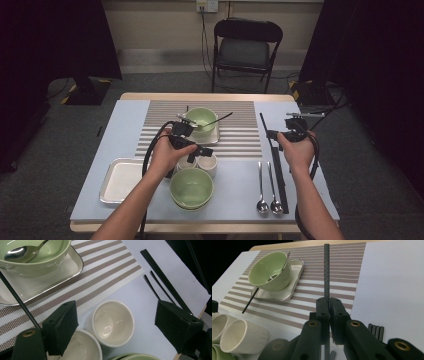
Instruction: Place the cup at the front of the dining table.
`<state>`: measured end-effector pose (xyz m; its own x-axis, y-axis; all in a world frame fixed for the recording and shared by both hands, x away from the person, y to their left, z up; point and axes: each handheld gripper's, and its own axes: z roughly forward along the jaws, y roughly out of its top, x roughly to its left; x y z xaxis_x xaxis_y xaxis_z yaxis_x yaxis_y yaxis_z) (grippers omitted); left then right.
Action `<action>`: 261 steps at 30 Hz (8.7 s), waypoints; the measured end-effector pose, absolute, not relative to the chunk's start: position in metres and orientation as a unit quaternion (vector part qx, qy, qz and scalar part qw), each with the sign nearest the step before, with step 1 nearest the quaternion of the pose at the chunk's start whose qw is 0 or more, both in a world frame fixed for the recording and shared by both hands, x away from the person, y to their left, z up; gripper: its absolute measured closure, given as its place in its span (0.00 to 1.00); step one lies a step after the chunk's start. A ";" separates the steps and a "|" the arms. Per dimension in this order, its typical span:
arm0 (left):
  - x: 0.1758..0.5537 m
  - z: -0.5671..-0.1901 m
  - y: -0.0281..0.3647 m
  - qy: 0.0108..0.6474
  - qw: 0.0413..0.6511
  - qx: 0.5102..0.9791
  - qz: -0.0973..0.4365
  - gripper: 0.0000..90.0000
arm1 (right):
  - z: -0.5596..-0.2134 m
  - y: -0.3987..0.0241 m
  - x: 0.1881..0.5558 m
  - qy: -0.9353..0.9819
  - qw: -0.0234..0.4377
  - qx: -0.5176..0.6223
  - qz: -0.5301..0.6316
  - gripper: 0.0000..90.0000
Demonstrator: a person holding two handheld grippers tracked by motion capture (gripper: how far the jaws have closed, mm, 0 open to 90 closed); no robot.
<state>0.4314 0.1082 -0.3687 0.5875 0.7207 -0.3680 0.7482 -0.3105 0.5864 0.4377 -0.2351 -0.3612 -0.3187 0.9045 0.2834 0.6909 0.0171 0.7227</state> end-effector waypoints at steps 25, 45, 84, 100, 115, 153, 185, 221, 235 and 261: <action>0.429 -0.366 0.090 0.439 0.374 0.817 -0.025 0.20 | -0.352 -0.215 0.440 0.703 0.125 0.559 0.421 0.96; 0.427 -0.363 0.069 0.426 0.377 0.822 -0.033 0.20 | -0.346 -0.200 0.440 0.707 0.122 0.545 0.432 0.96; 0.425 -0.367 0.026 0.424 0.405 0.807 -0.064 0.20 | -0.340 -0.179 0.443 0.715 0.112 0.534 0.437 0.96; 0.423 -0.369 0.019 0.422 0.396 0.814 -0.044 0.20 | -0.341 -0.168 0.443 0.718 0.112 0.530 0.437 0.96; 0.421 -0.370 0.014 0.416 0.405 0.812 -0.060 0.21 | -0.341 -0.159 0.443 0.722 0.113 0.526 0.435 0.96; 0.422 -0.368 0.013 0.452 0.434 0.776 -0.067 0.56 | -0.339 -0.148 0.442 0.724 0.107 0.519 0.440 0.96; 0.424 -0.366 0.013 0.477 0.445 0.756 -0.063 0.69 | -0.340 -0.138 0.441 0.727 0.102 0.514 0.445 0.96; 0.428 -0.367 0.022 0.537 0.437 0.715 -0.093 0.94 | -0.333 -0.141 0.440 0.718 0.103 0.506 0.467 0.94; 0.428 -0.363 0.027 0.544 0.439 0.707 -0.109 0.96 | -0.331 -0.146 0.442 0.727 0.125 0.497 0.458 0.85; 0.428 -0.359 0.029 0.547 0.415 0.719 -0.112 0.96 | -0.339 -0.161 0.445 0.724 0.138 0.496 0.458 0.52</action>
